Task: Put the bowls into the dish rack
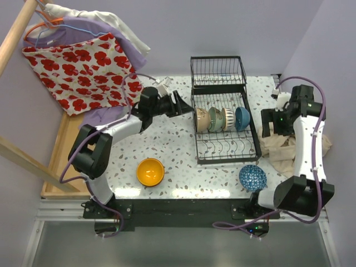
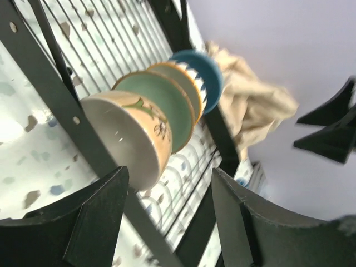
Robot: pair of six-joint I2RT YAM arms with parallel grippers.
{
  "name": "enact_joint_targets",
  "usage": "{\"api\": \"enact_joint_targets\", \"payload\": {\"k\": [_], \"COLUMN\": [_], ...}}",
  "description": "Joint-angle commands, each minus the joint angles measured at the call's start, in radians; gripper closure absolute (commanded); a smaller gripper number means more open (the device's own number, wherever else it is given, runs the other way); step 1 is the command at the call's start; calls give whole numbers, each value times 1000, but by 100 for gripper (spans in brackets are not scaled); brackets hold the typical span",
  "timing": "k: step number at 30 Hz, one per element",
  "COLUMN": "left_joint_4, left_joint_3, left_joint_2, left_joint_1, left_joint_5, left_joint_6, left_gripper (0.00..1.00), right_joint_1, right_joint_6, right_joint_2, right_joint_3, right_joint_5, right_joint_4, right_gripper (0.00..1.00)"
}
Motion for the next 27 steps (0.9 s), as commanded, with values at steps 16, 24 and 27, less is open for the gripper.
{"api": "enact_joint_targets", "payload": {"k": [16, 24, 27], "left_joint_4": [-752, -802, -828], "left_joint_3": [28, 91, 111], "left_joint_2": [-290, -367, -373], "left_joint_1": [-73, -66, -60], "left_joint_5": [42, 3, -16], "left_joint_6": [1113, 1197, 1231], "left_gripper": [90, 73, 73], "right_joint_1": [-59, -59, -55], "right_joint_6": [-470, -559, -590], "right_joint_2": [-139, 3, 41], "right_joint_3": [-507, -544, -521], "right_joint_5": [105, 31, -32], "right_joint_4": [43, 110, 97], "right_gripper": [100, 100, 100]}}
